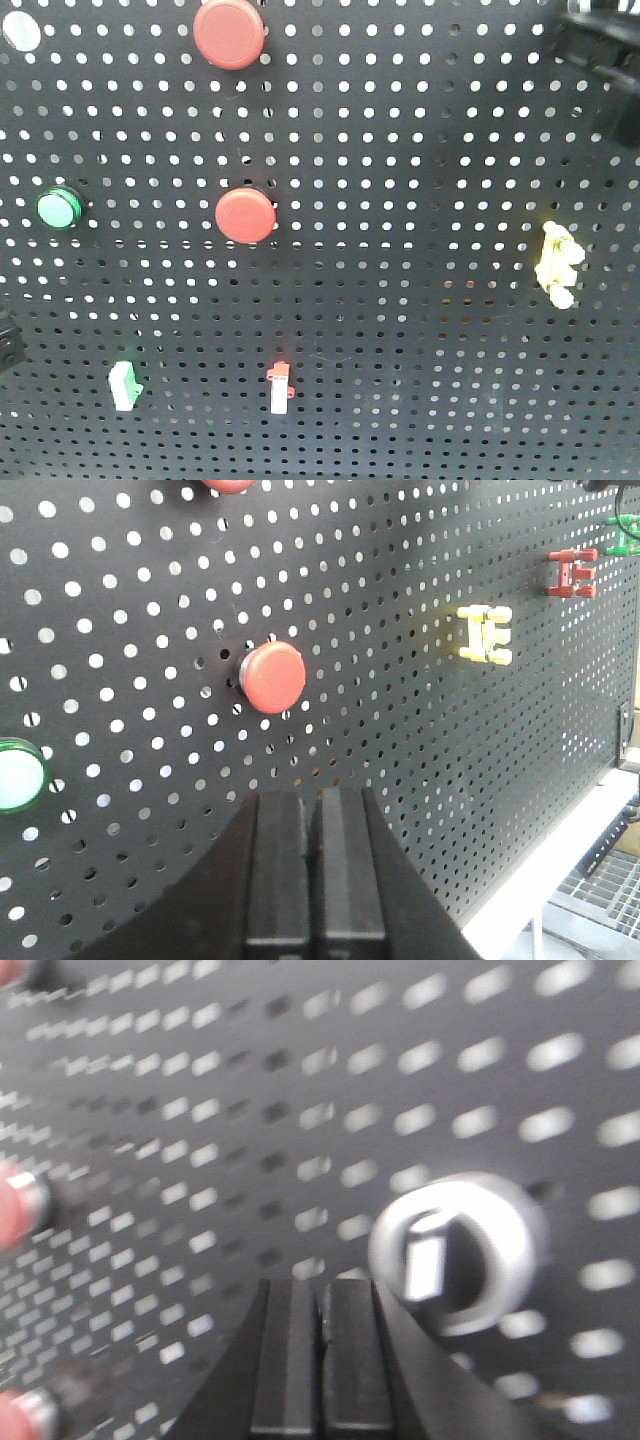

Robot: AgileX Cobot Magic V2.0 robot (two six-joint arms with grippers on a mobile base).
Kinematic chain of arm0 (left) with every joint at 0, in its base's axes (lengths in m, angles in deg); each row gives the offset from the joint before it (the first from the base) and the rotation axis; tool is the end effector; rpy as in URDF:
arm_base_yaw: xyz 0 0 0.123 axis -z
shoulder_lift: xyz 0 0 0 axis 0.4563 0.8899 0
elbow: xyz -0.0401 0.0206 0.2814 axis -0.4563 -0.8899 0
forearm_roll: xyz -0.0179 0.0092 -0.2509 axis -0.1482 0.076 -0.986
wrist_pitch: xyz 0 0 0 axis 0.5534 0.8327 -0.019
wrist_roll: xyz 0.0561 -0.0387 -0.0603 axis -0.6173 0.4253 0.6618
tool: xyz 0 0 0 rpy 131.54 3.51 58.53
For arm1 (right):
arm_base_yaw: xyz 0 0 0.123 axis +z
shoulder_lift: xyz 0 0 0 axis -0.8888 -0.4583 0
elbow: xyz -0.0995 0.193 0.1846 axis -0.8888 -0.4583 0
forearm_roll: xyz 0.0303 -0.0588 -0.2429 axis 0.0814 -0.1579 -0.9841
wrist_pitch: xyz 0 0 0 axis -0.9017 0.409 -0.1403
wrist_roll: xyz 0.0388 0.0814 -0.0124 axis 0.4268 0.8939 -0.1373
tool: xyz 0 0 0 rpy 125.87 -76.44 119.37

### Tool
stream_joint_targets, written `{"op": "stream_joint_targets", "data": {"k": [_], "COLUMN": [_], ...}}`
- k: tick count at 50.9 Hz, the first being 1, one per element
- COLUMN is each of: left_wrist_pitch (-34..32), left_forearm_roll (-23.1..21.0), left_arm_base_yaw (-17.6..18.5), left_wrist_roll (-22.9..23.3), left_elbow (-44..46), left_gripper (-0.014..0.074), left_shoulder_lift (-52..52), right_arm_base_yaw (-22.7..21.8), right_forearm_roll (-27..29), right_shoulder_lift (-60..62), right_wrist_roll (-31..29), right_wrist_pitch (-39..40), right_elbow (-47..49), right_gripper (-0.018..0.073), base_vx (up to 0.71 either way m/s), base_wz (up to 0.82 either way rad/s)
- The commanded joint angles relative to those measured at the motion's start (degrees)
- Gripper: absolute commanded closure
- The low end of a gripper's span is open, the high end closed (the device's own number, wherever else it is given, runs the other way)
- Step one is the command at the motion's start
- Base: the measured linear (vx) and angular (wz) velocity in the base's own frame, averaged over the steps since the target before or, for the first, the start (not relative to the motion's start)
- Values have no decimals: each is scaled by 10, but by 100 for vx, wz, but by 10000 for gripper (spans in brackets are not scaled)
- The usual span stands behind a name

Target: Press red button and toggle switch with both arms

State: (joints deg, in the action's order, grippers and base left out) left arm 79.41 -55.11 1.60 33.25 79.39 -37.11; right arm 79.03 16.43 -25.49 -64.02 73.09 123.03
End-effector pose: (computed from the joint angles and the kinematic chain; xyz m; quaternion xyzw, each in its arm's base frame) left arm 0.0891 -0.0772 0.4178 0.3049 0.6218 -0.2285 0.6842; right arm 0.1874 0.0782 0.4989 -0.1788 0.6055 0.1923 0.7513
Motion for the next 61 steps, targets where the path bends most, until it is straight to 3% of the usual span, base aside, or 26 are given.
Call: {"op": "stream_joint_targets", "data": {"k": [1,13,43,61], "left_wrist_pitch": [-39,-39,-39,-39], "left_forearm_roll": [-19,-19,-19,-19], "left_arm_base_yaw": [-1,-1,-1,-1], "left_wrist_roll": [5,5,5,4], "left_elbow": [16,16,16,16], "left_gripper": [595,595,595,595], "left_shoulder_lift": [2,2,2,2], "right_arm_base_yaw": [1,0,0,0], "right_forearm_roll": [5,-2,-150,-236], "right_shoulder_lift": [5,5,-4,-4], "right_wrist_roll": [-6,-5,70,74], "right_wrist_pitch": [40,72,103,132], "right_elbow": [22,20,20,20], "right_gripper": [559,559,559,559], "base_vx": [0,0,0,0], "base_wz": [0,0,0,0]}}
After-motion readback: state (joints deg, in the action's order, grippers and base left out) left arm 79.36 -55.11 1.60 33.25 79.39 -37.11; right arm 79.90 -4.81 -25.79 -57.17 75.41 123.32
